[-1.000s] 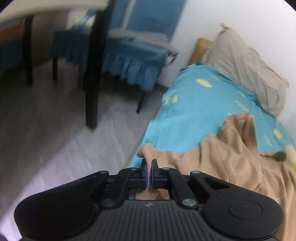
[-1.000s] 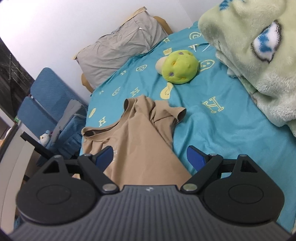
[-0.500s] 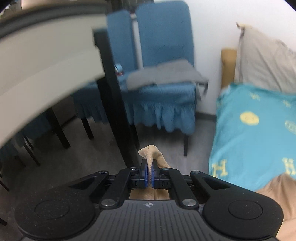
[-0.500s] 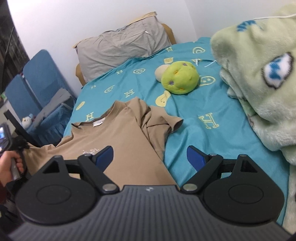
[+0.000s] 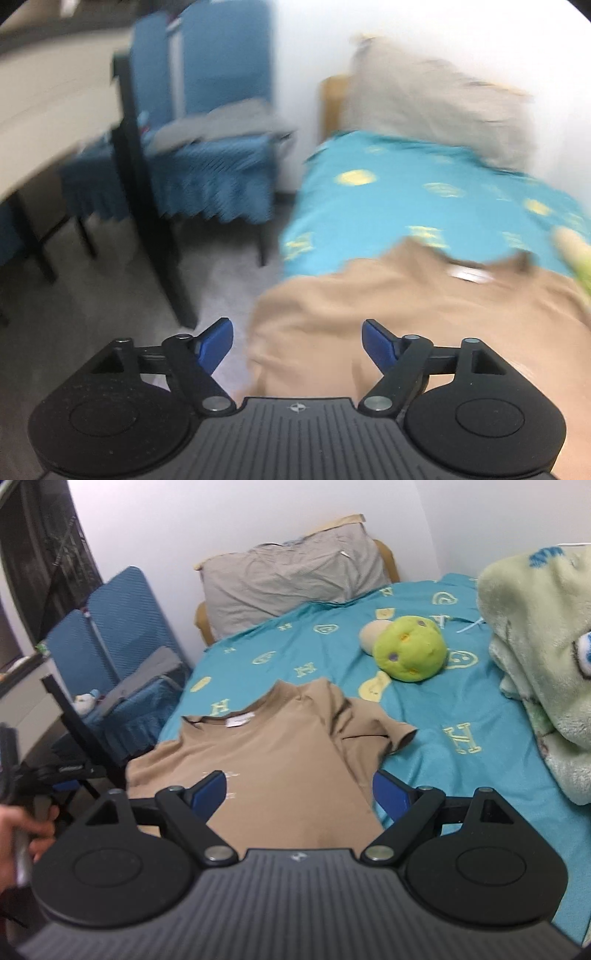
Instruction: Fold clothes
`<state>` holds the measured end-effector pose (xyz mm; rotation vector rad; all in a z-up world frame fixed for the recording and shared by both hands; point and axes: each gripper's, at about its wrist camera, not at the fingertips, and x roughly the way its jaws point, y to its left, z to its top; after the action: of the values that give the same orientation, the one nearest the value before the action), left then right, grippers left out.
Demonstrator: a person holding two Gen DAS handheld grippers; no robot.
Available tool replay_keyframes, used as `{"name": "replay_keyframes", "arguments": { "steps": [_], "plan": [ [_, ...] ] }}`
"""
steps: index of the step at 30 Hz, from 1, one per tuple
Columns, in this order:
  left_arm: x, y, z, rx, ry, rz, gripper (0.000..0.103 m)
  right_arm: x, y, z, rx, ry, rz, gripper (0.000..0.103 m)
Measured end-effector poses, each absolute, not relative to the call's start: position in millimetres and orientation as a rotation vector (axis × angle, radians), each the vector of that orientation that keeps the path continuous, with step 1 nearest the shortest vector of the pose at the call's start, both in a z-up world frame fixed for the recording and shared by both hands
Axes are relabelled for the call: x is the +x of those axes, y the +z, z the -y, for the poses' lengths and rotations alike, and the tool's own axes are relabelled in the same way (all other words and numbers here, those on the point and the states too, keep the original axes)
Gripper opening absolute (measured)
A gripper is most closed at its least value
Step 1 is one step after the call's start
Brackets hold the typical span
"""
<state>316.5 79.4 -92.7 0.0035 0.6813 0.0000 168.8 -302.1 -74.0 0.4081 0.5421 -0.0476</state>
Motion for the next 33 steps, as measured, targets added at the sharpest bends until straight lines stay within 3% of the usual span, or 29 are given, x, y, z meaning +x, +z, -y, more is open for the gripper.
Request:
{"name": "replay_keyframes", "arguments": {
  "steps": [2, 9, 13, 23, 28, 33],
  "plan": [
    [270.5, -72.0, -65.0, 0.004, -0.050, -0.642, 0.094, 160.5, -70.6, 298.3, 0.379, -0.054, -0.526, 0.088],
    [152.4, -28.3, -19.6, 0.037, -0.143, -0.562, 0.101, 124.5, -61.1, 286.8, 0.325, -0.049, -0.486, 0.087],
    [109.7, -42.8, -16.8, 0.038, -0.156, -0.561, 0.103, 110.3, -52.6, 283.0, 0.313, -0.027, -0.464, 0.087],
    [99.4, -123.6, -92.1, -0.112, 0.078, -1.036, 0.088, 116.2, -50.4, 305.7, 0.454, -0.058, -0.466, 0.087],
    [98.2, -135.3, -114.9, -0.221, 0.163, -1.157, 0.079, 118.9, -56.6, 314.6, 0.527, -0.066, -0.489, 0.087],
    [101.9, -143.1, -125.8, -0.255, 0.217, -1.236, 0.079, 118.3, -59.3, 321.9, 0.560, -0.075, -0.498, 0.087]
  ]
}}
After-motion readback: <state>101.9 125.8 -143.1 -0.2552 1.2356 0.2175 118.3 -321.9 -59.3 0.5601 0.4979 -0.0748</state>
